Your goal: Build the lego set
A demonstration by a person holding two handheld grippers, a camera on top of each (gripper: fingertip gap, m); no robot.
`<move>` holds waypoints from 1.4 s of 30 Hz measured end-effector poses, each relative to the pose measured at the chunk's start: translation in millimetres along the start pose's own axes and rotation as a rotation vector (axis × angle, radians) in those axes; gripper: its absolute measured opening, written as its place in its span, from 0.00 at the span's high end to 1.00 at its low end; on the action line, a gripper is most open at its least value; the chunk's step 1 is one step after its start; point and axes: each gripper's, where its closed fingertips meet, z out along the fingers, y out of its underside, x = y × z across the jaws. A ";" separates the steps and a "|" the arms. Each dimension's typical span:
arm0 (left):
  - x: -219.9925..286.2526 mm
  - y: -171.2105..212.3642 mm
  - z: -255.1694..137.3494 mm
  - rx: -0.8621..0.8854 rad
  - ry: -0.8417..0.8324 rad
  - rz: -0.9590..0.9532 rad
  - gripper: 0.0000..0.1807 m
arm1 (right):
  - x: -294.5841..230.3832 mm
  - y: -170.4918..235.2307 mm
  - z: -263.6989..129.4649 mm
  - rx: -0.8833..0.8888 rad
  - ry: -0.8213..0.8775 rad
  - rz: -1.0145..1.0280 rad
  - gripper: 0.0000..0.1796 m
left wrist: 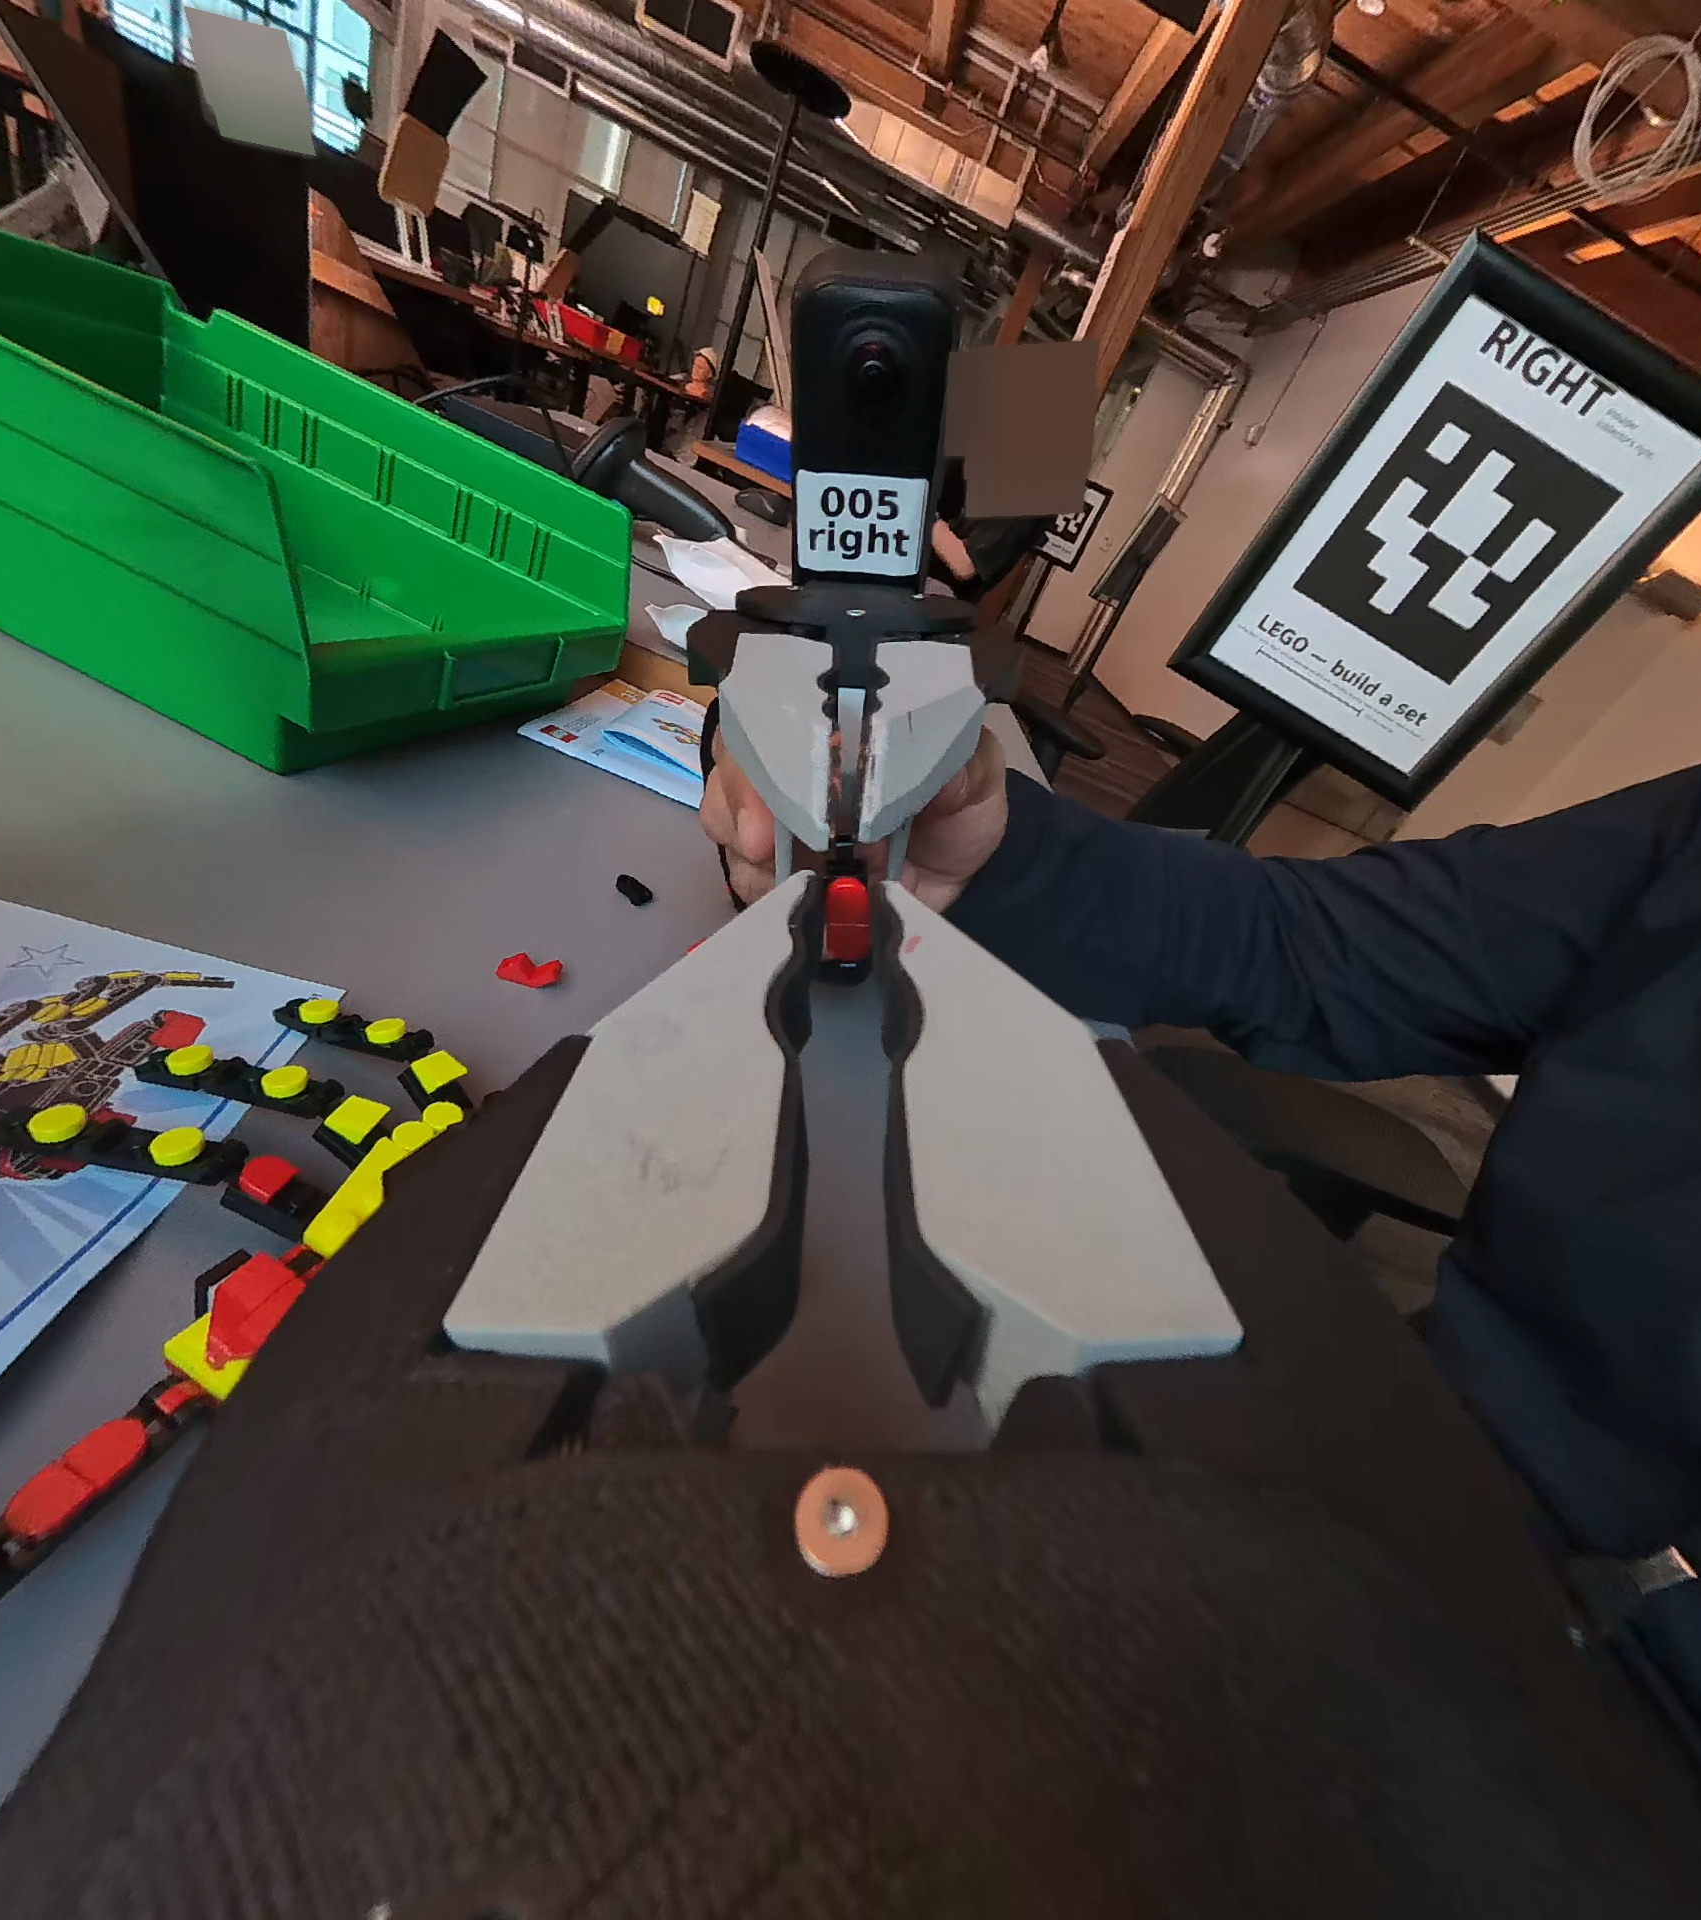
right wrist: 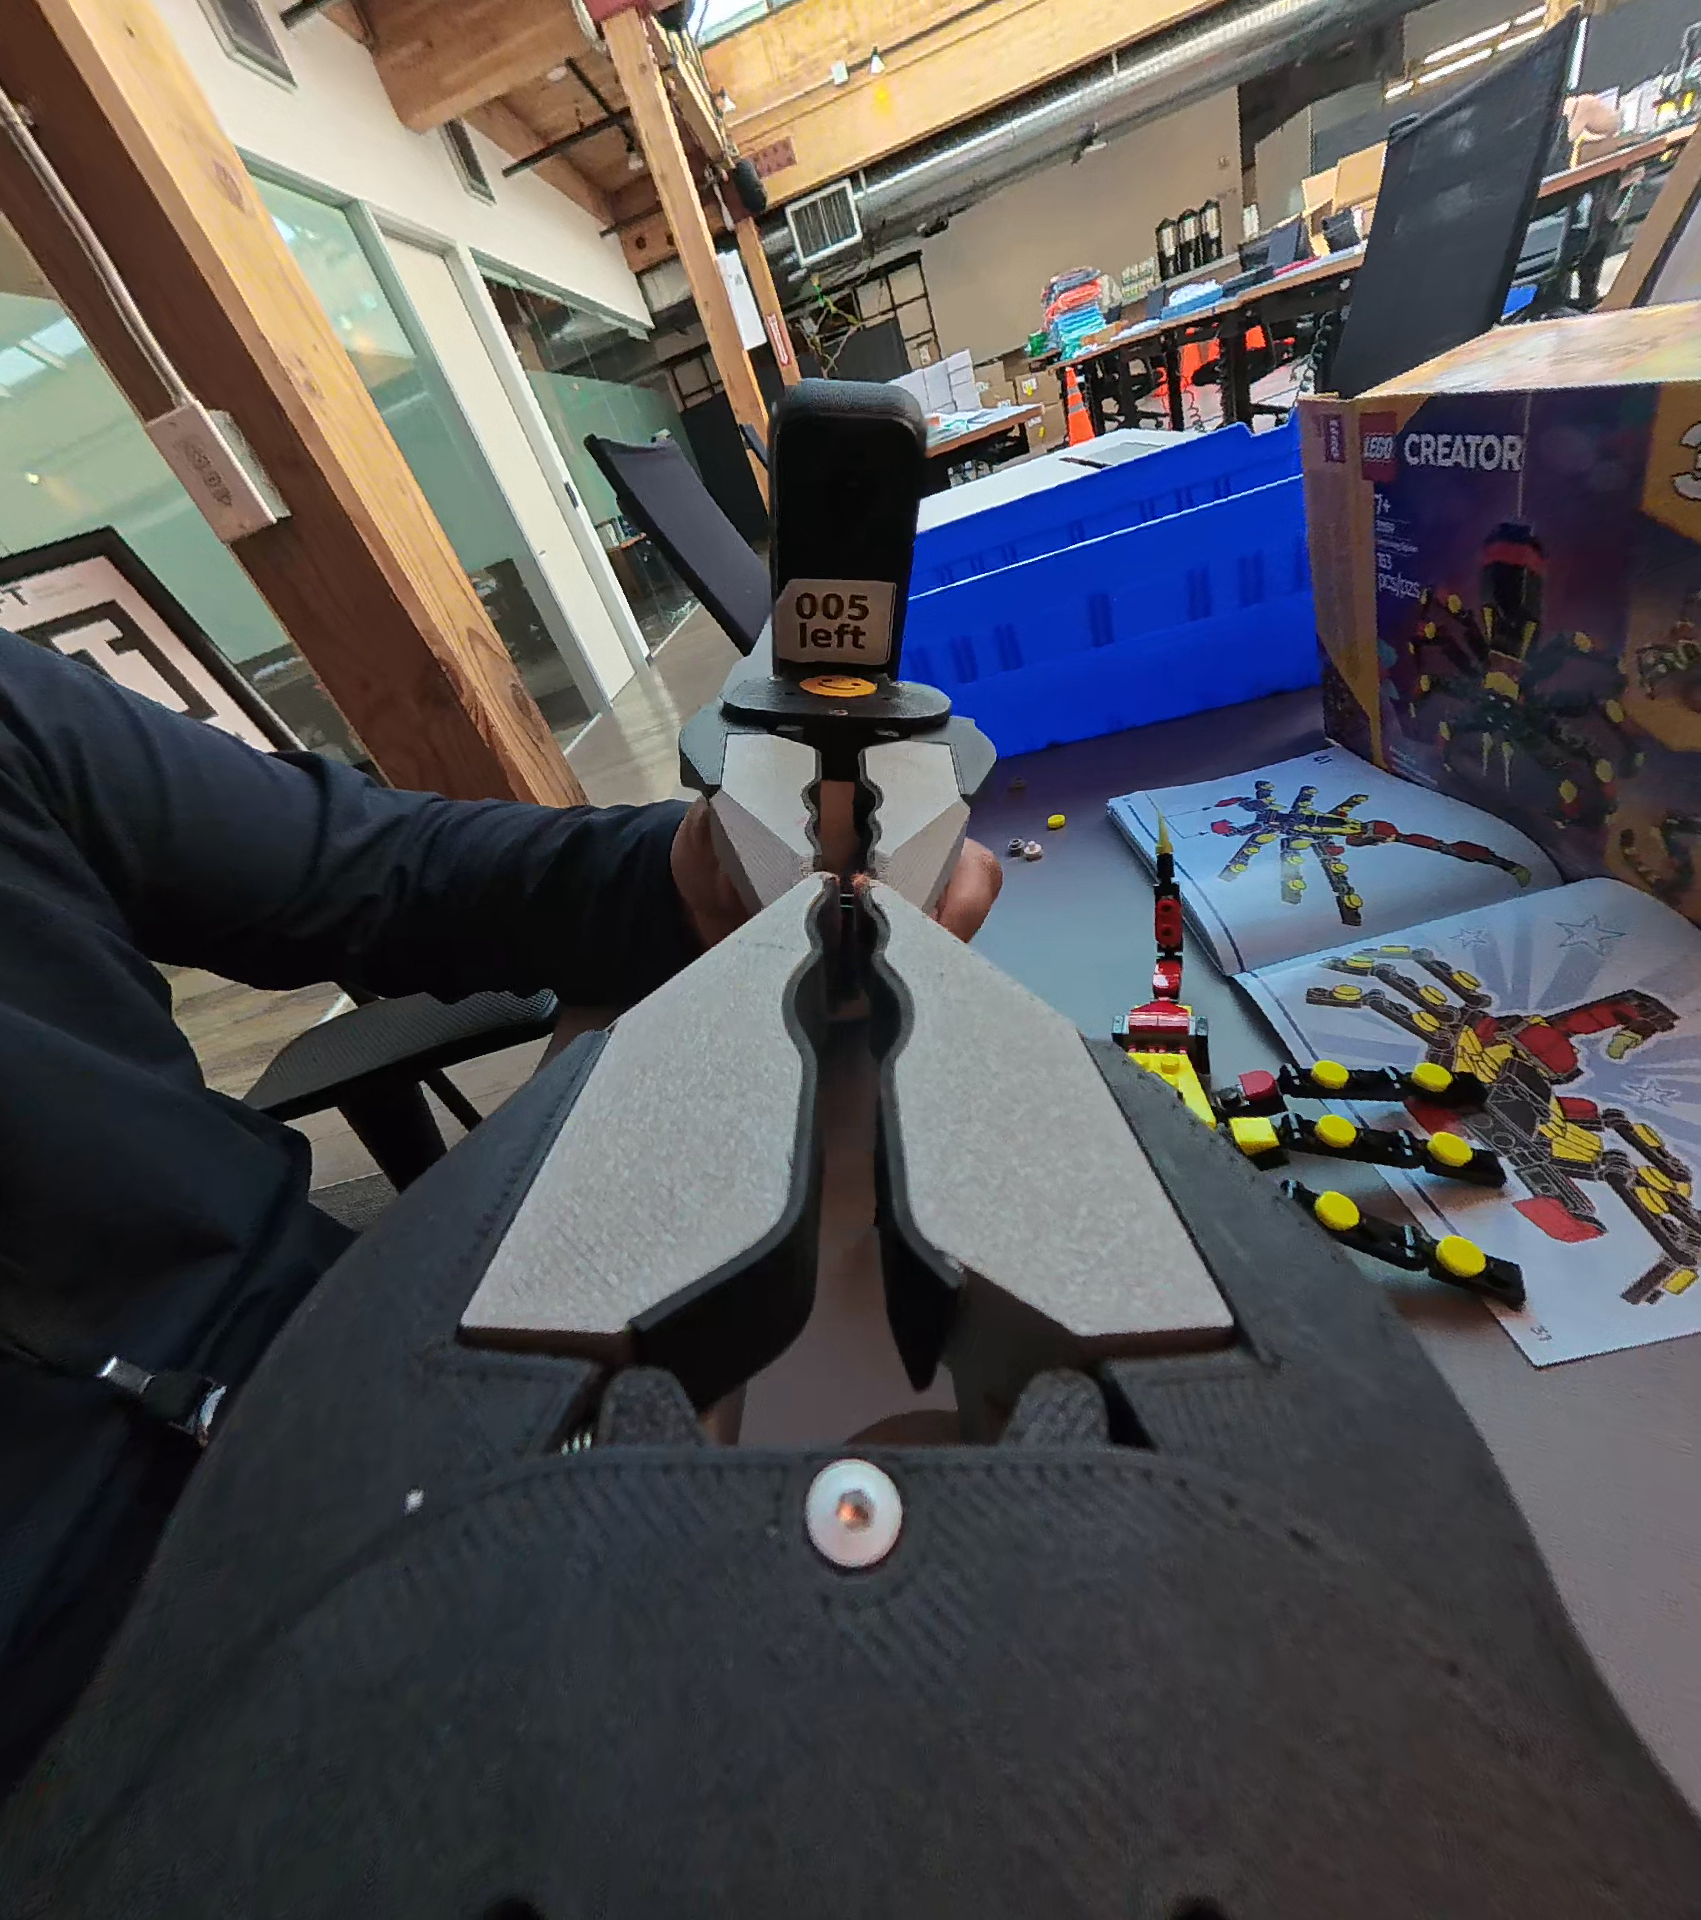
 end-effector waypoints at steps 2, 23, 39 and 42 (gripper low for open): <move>-2.2 -1.9 -1.8 0.005 -0.028 0.040 0.97 | 0.8 -0.7 0.0 0.003 0.009 -0.009 1.00; -2.5 -14.0 -3.9 0.088 -0.098 0.081 0.97 | 2.9 -6.5 0.0 -0.009 0.101 -0.128 1.00; -13.6 -57.2 -47.2 0.349 -0.095 -0.070 0.97 | 13.5 -29.2 -22.7 0.165 0.064 0.003 1.00; -5.3 -39.5 -26.4 0.229 -0.067 -0.042 0.97 | 8.7 -23.1 -11.3 0.136 0.064 -0.016 0.98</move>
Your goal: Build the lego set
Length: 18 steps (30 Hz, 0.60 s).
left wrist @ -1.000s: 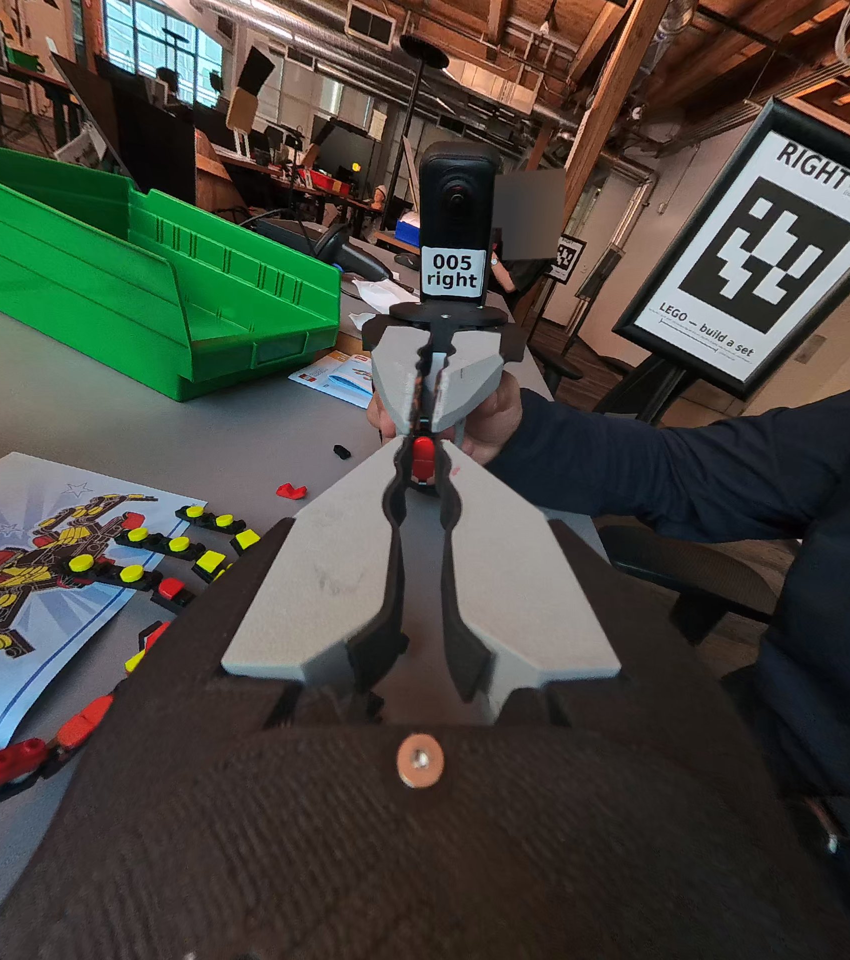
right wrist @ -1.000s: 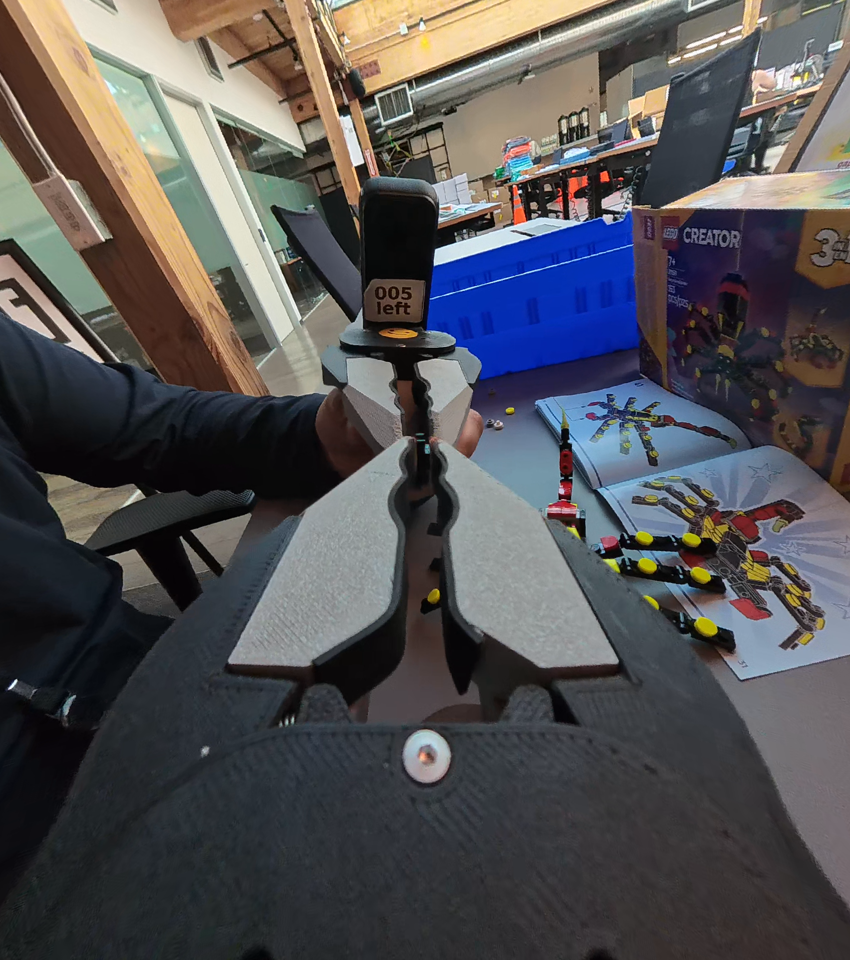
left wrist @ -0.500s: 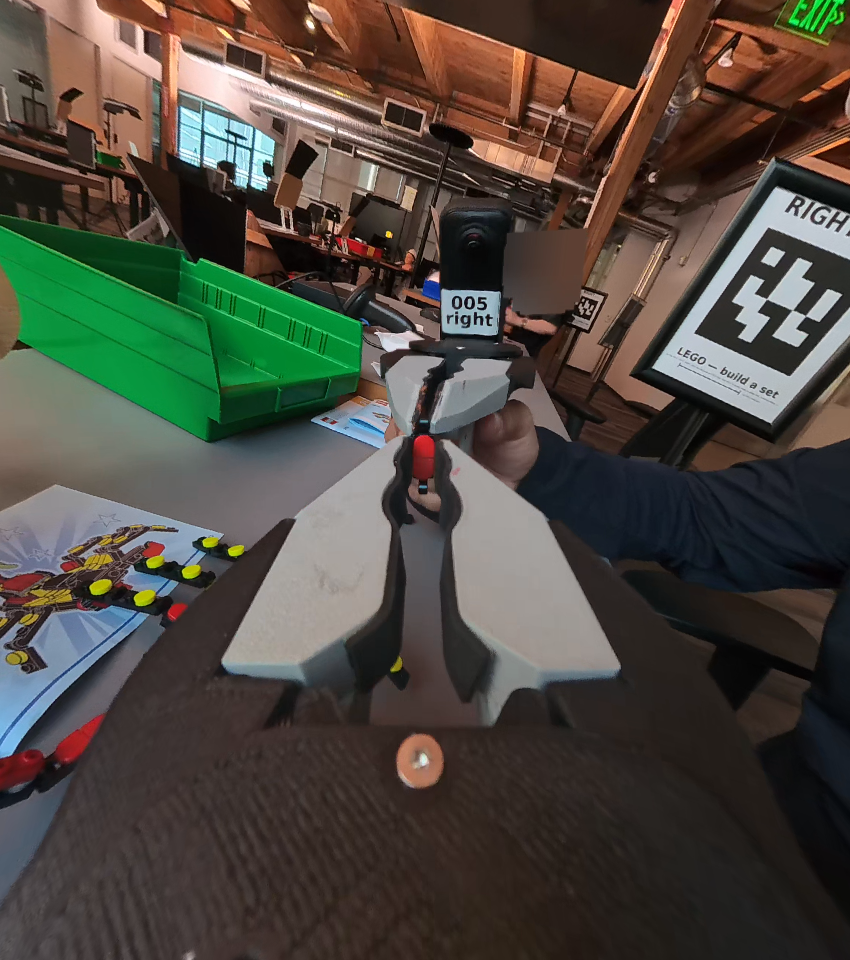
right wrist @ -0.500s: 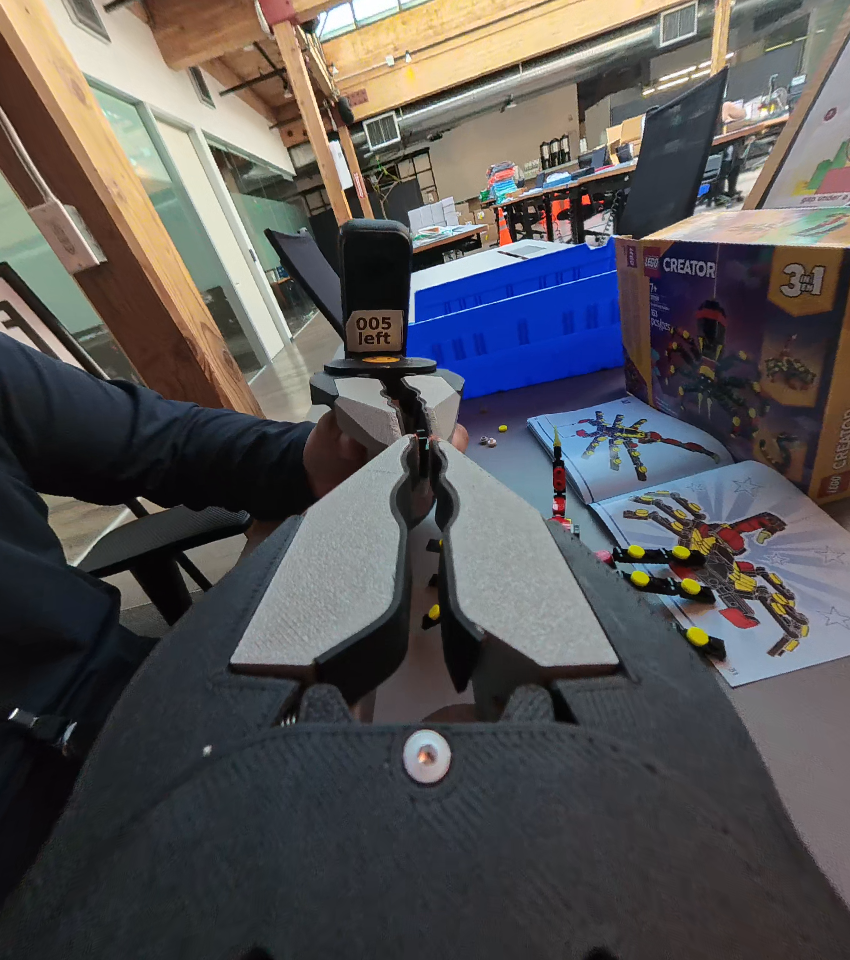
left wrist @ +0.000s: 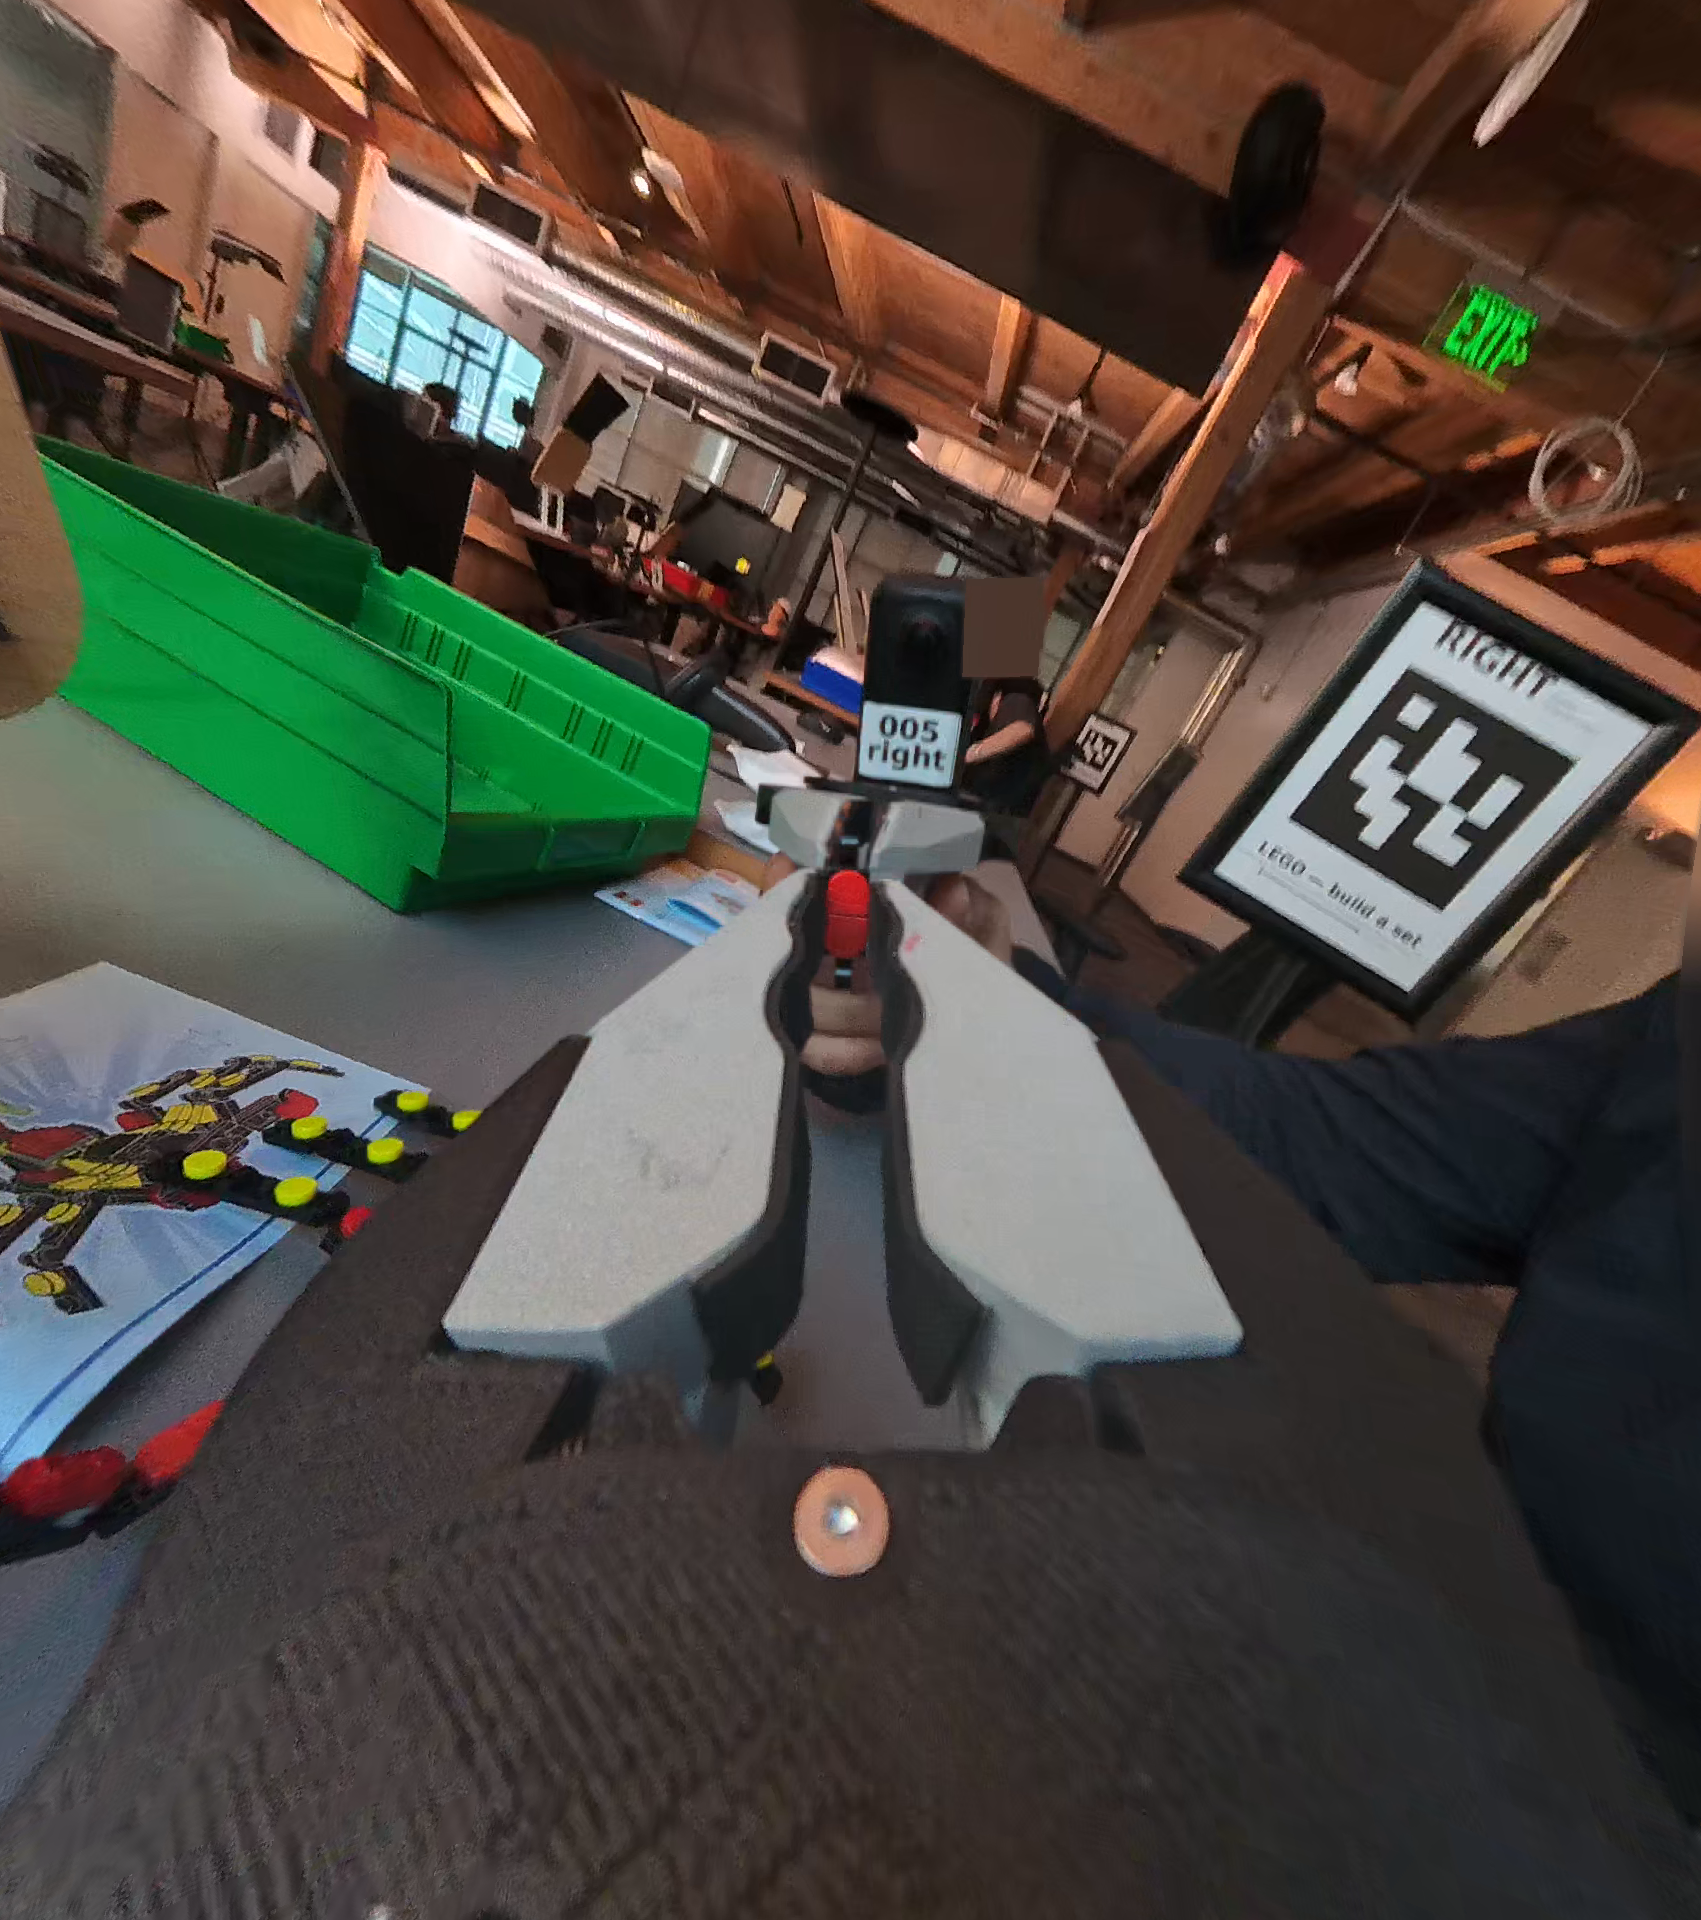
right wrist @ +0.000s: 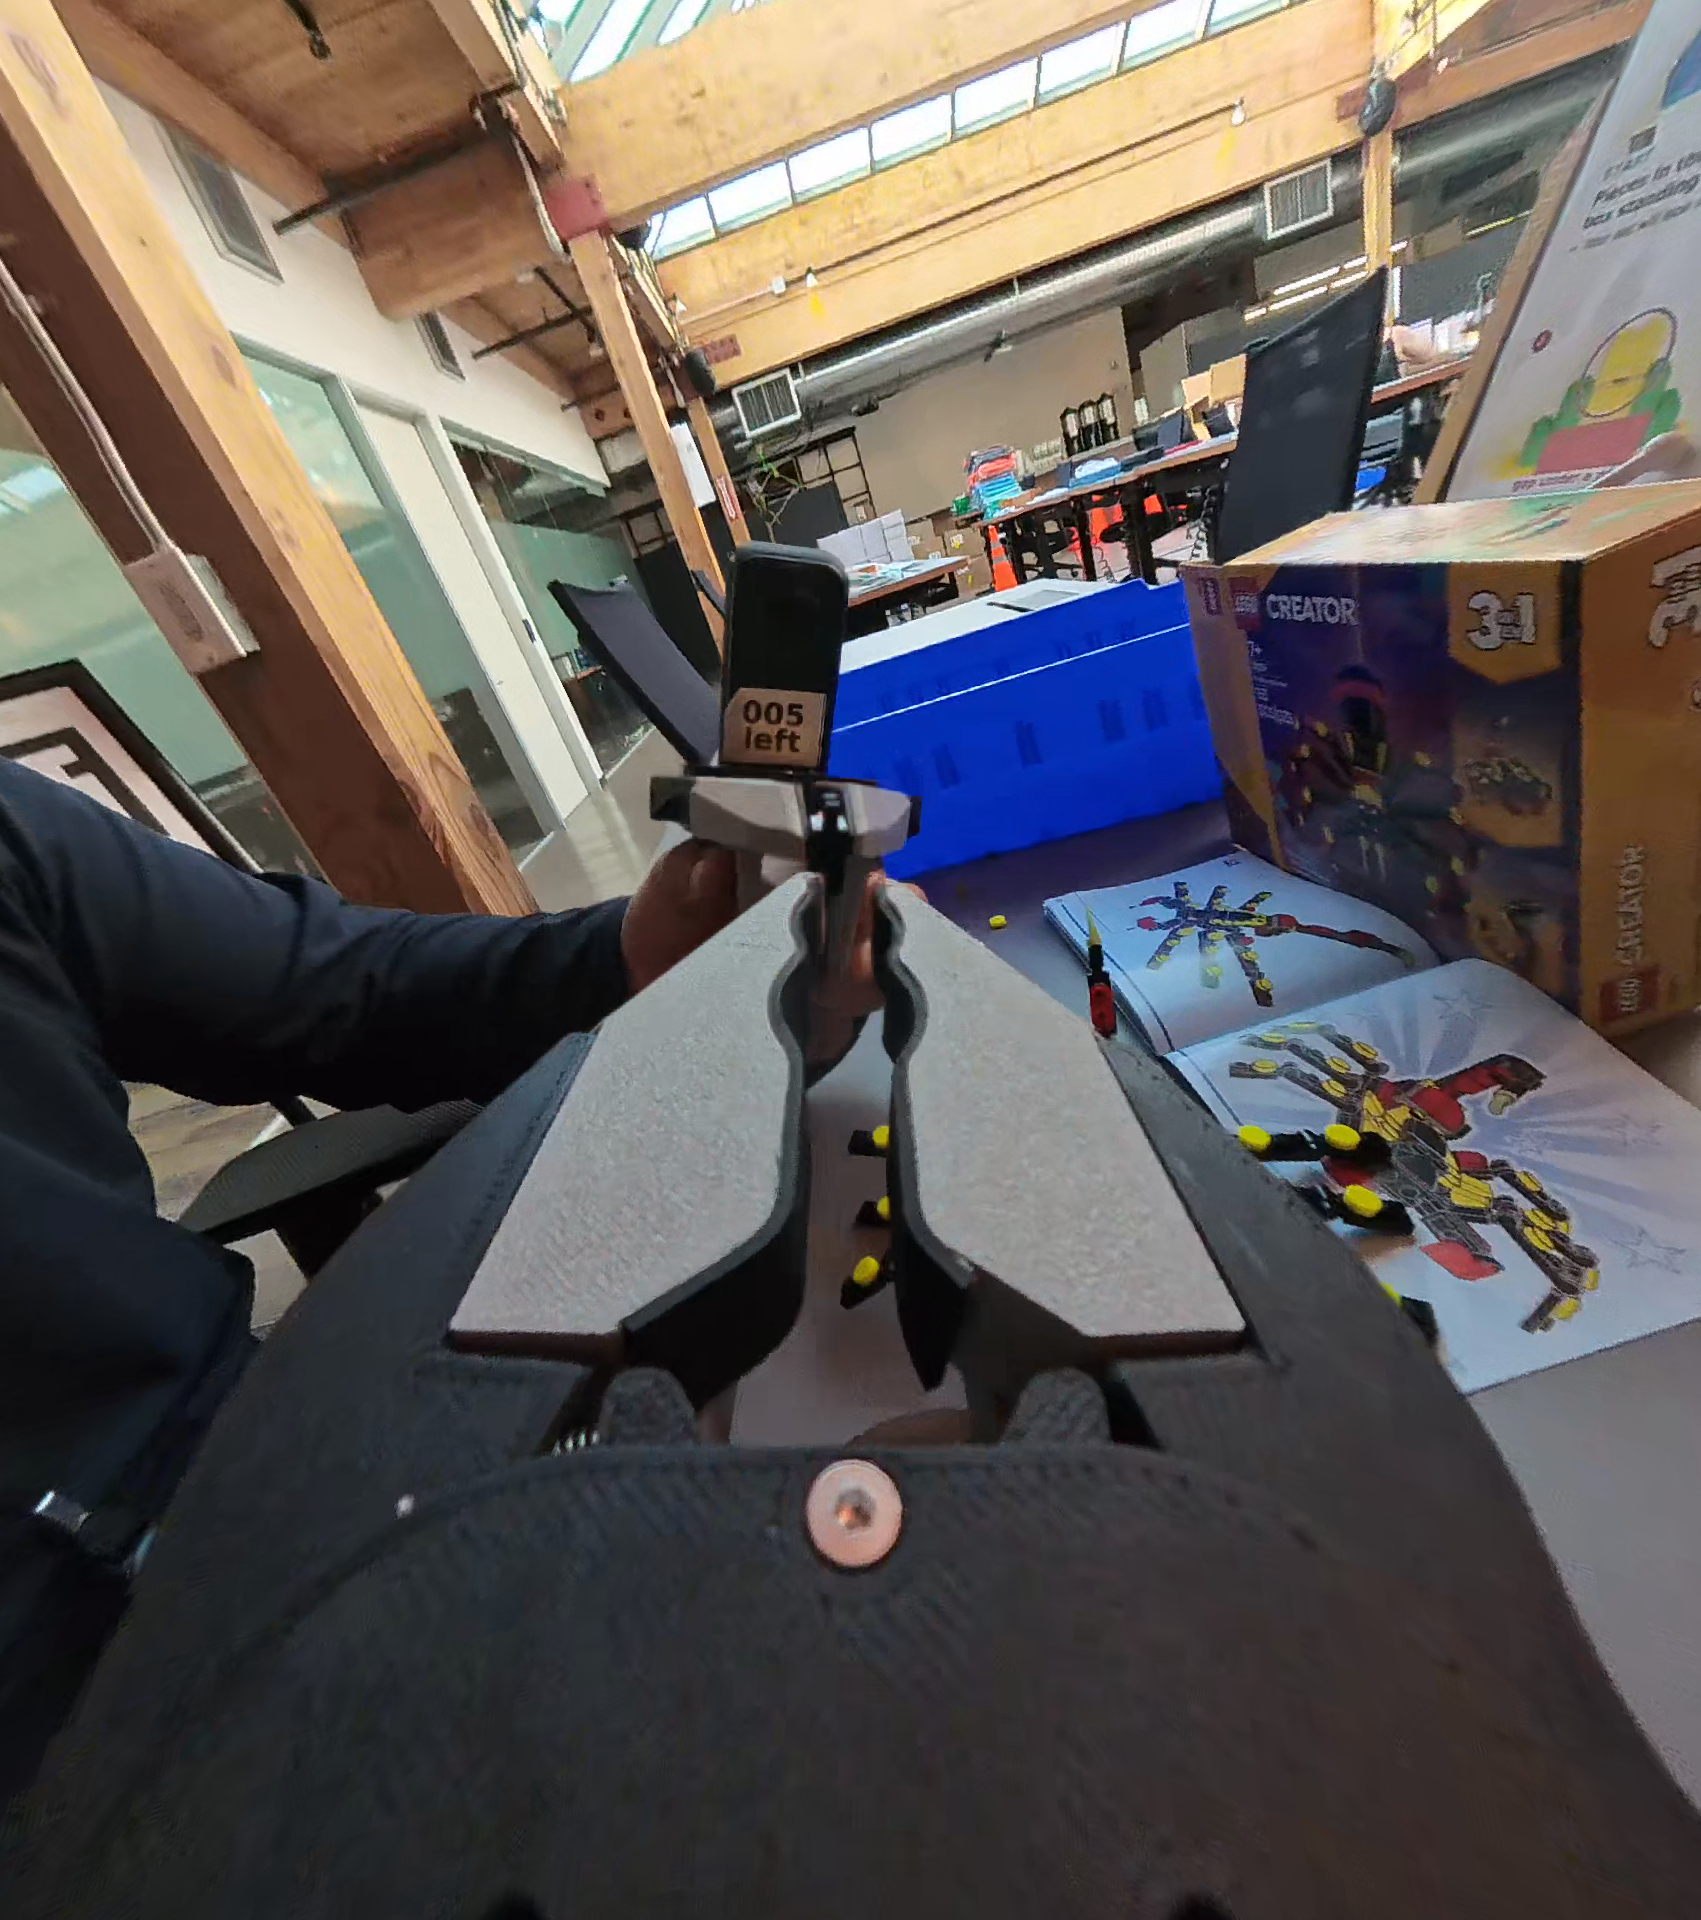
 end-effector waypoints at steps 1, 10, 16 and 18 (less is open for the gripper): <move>2.0 5.6 3.0 -0.028 -0.002 0.030 0.97 | -2.3 -0.4 2.5 0.008 -0.011 0.012 0.97; 7.3 25.7 14.6 -0.111 0.024 0.029 0.97 | -12.7 9.7 15.8 -0.009 -0.064 0.045 1.00; 8.8 28.4 17.9 -0.113 0.028 0.037 0.97 | -13.6 11.1 14.5 -0.014 -0.082 0.060 1.00; 8.8 27.9 17.9 -0.113 0.025 0.041 0.97 | -13.0 8.0 13.0 0.006 -0.089 0.077 1.00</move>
